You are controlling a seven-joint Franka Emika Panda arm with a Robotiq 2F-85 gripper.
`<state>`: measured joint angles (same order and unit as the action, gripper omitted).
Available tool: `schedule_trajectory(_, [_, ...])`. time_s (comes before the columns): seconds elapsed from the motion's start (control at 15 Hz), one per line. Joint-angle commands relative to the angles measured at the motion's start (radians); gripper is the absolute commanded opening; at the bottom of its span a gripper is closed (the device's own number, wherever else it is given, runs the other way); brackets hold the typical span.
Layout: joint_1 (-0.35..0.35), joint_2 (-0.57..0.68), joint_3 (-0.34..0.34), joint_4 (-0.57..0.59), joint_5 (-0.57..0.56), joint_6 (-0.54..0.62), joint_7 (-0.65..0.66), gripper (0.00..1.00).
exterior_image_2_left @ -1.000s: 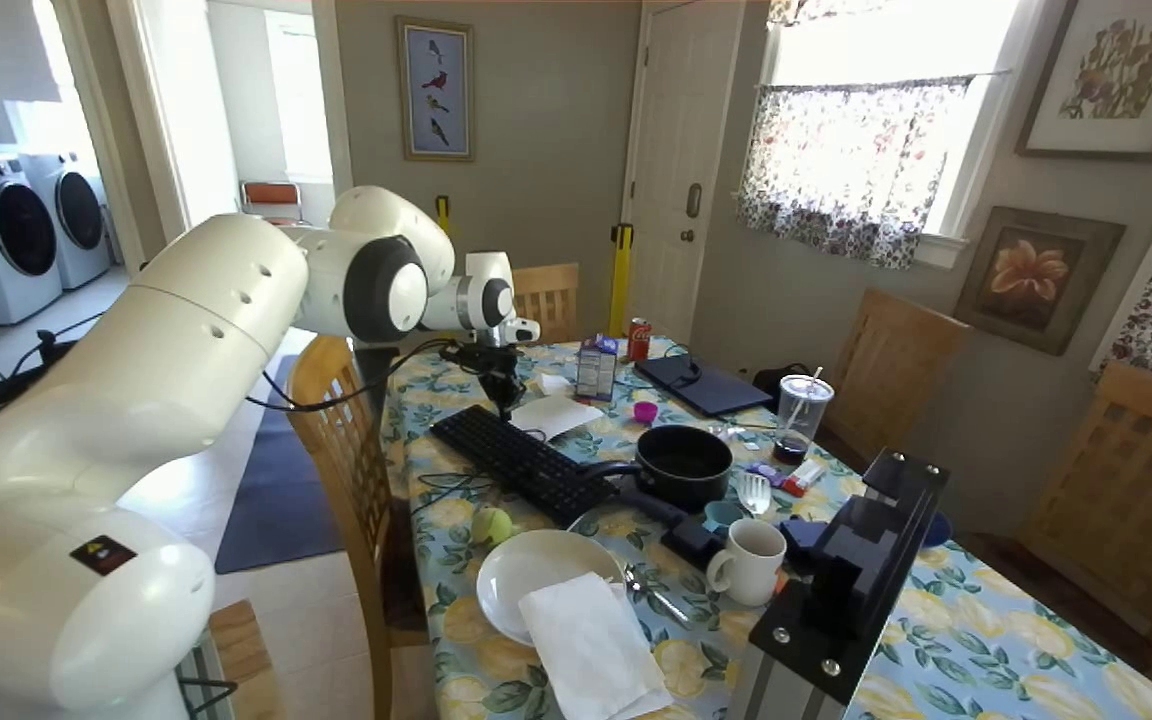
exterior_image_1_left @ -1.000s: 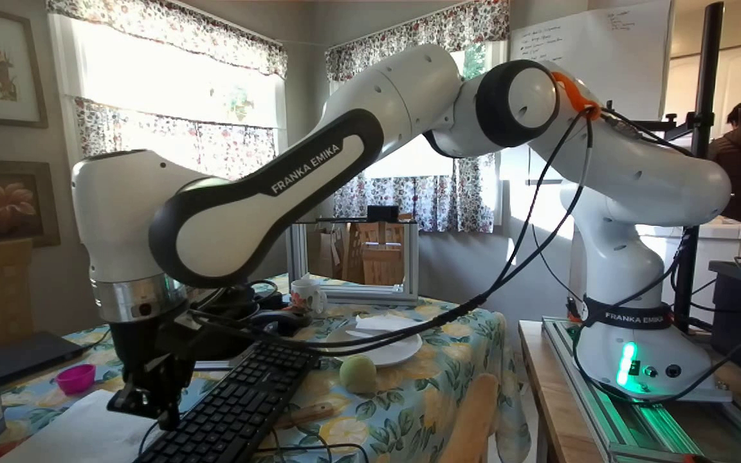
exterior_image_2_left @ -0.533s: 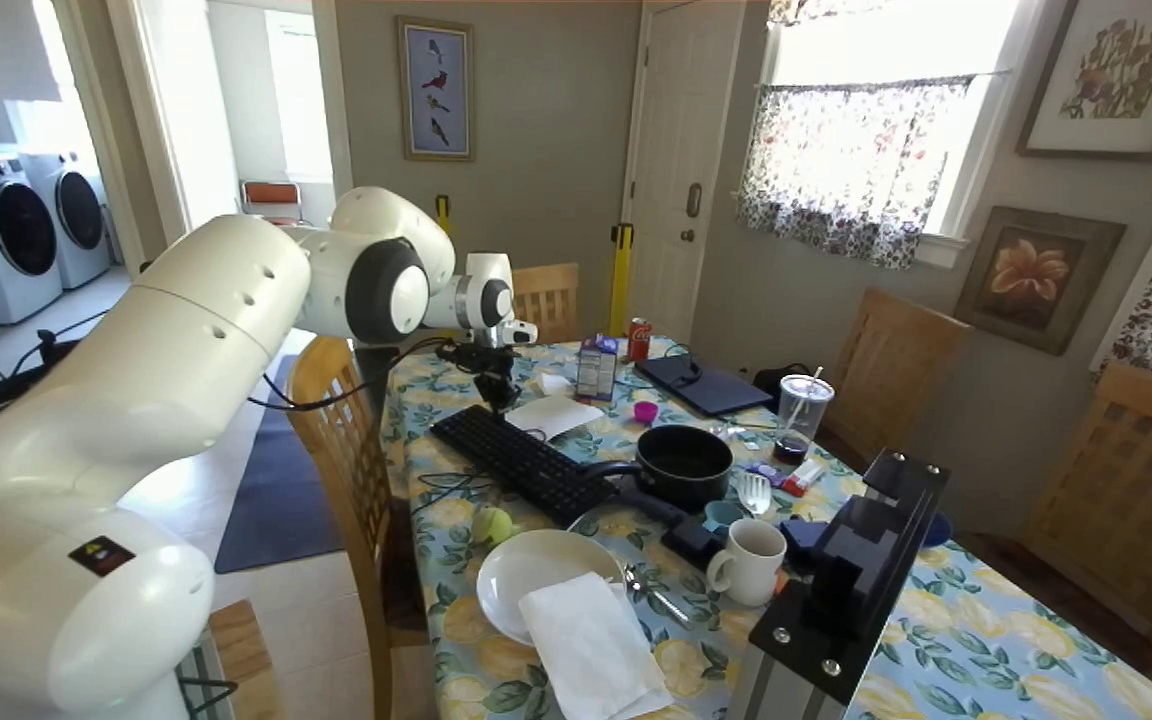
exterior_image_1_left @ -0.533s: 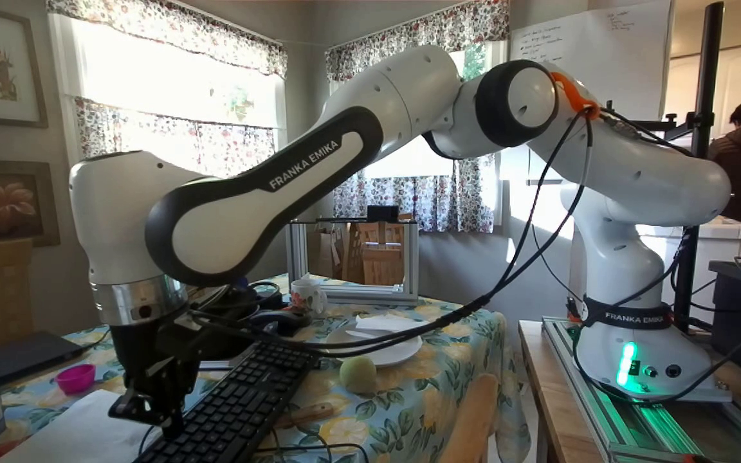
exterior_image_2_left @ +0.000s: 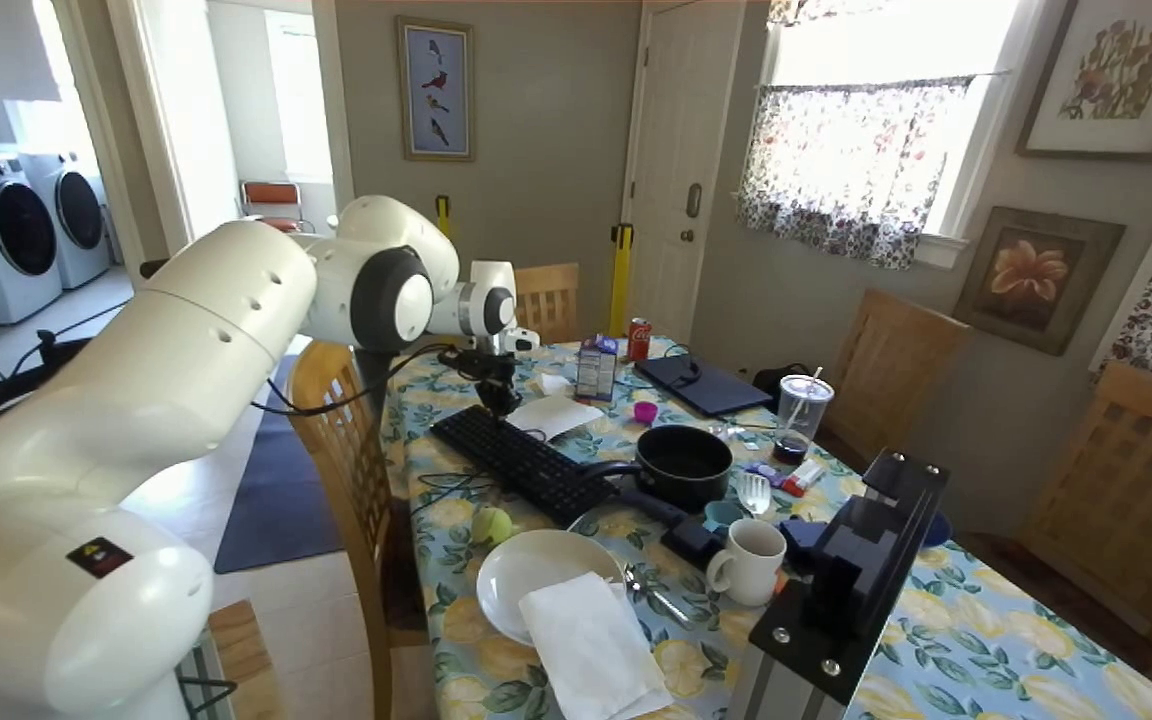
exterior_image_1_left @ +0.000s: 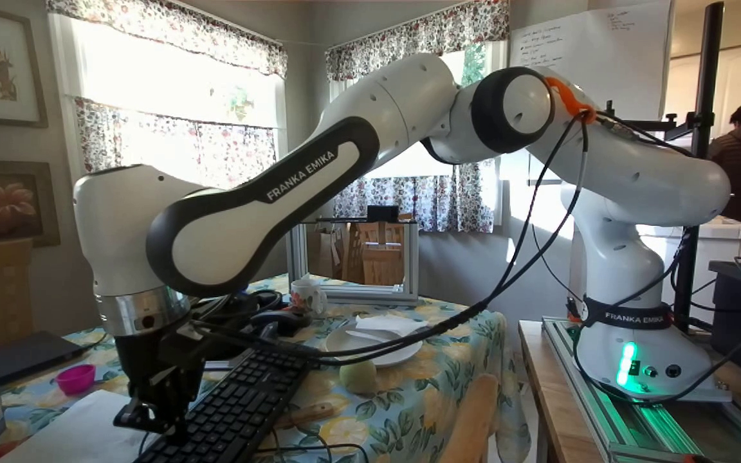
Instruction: Press a key on the keyboard thrice.
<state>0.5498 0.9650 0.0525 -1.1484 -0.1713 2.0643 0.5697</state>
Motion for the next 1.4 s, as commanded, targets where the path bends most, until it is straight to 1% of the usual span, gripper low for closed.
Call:
schedule_trajectory(0.0, [-0.019,0.041,0.022,0.059,0.030,-0.010,-0.026,0.00])
schedule_trajectory(1.07, [-0.061,0.075,0.057,0.074,0.040,-0.002,-0.053,0.00])
schedule_trajectory(1.33, [-0.067,0.066,0.077,0.075,0.044,-0.001,-0.058,0.00])
